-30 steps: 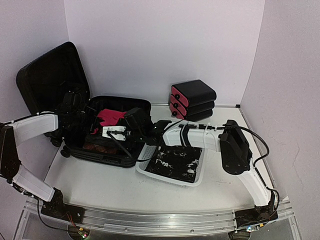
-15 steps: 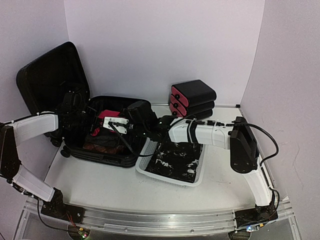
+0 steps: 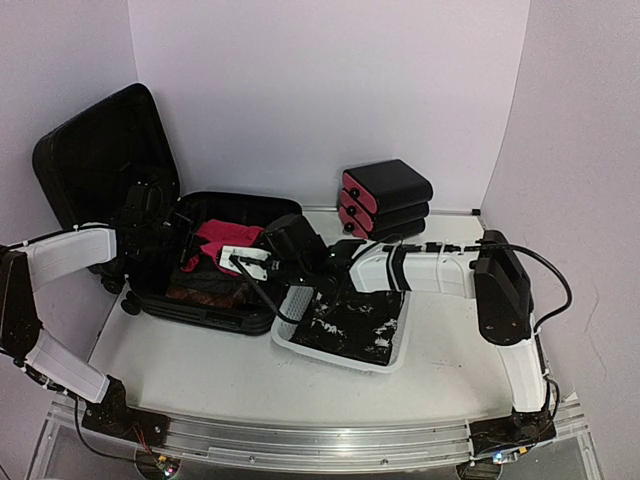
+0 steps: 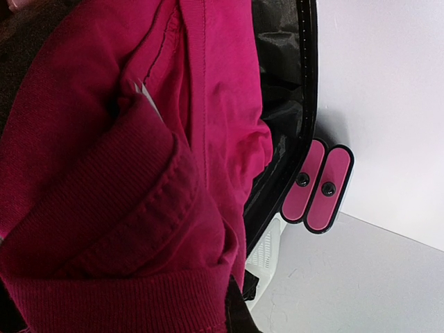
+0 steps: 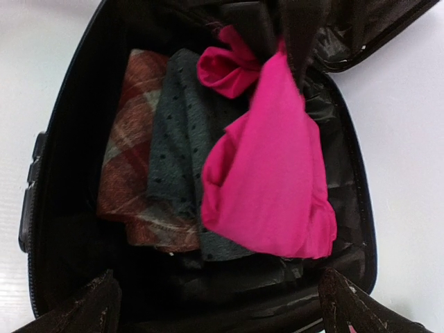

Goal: Open, take out, and arrange the luggage

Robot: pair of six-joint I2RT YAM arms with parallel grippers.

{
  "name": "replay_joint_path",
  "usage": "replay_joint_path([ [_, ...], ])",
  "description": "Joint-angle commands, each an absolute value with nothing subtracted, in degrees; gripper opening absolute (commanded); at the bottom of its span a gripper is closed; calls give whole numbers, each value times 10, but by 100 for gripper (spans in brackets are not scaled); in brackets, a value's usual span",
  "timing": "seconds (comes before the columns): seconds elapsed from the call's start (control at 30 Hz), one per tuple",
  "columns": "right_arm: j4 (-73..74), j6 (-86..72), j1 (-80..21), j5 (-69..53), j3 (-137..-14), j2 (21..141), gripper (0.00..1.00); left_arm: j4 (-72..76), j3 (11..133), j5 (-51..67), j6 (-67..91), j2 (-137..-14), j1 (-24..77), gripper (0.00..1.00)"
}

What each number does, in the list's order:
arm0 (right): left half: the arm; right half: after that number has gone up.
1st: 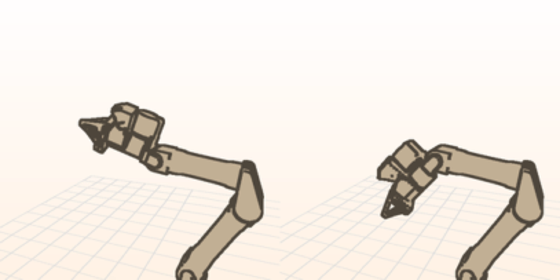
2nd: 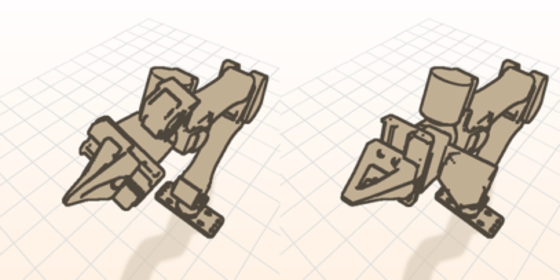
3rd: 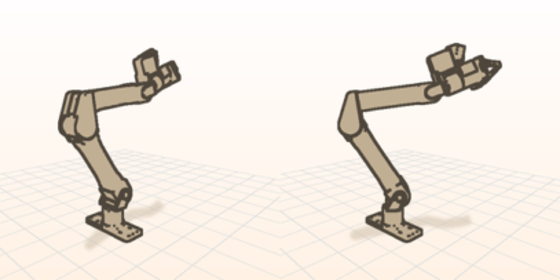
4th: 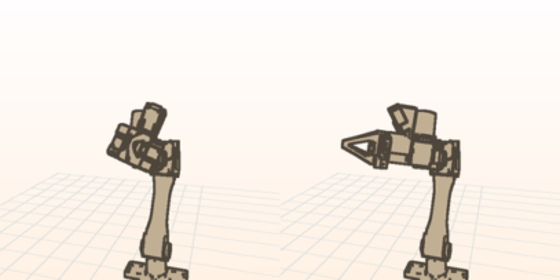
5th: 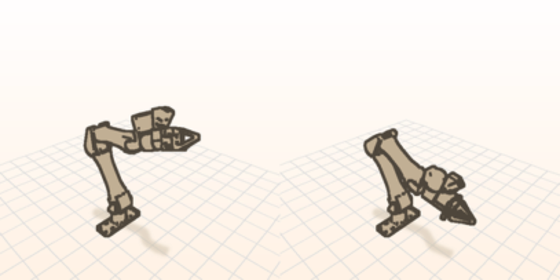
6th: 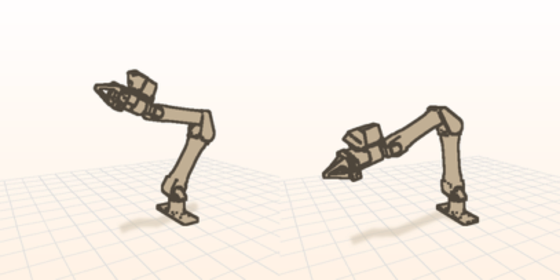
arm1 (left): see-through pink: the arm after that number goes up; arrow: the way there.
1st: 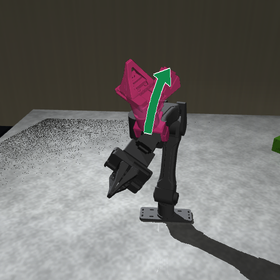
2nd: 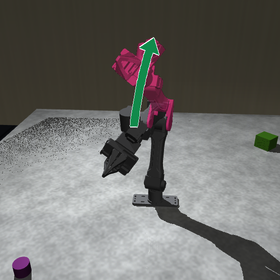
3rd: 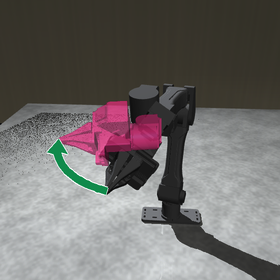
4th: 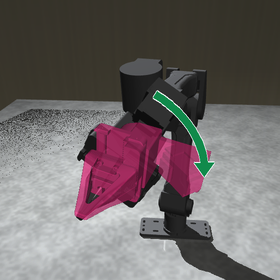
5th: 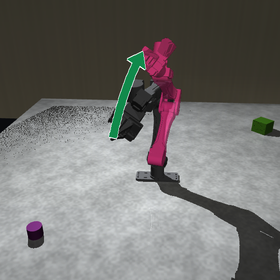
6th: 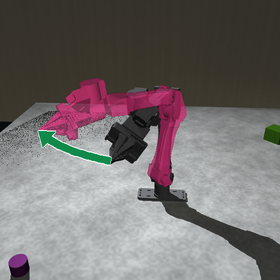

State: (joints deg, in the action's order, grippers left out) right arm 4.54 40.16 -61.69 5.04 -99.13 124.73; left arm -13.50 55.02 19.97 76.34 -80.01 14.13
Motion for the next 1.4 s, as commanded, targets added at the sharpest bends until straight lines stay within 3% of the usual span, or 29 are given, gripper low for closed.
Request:
replay_joint_path([
  [0.0, 9, 358, -623, 72, -1066, 1251, 98, -114, 557, 219, 754, -790, 138, 0],
  [0.33, -28, 307, -637, 79, -1201, 1365, 98, -113, 550, 236, 764, -781, 138, 0],
  [0.73, -50, 348, -655, 184, -1343, 1491, 97, -114, 535, 243, 777, -759, 138, 0],
  [0.9, -53, 375, -655, 209, -1380, 1522, 89, -114, 528, 243, 779, -754, 138, 0],
  [1.17, -48, 387, -650, 194, -1408, 1542, 62, -114, 523, 241, 779, -748, 137, 0],
  [1.37, -31, 391, -645, 173, -1434, 1558, 57, -114, 523, 241, 778, -747, 138, 0],
])
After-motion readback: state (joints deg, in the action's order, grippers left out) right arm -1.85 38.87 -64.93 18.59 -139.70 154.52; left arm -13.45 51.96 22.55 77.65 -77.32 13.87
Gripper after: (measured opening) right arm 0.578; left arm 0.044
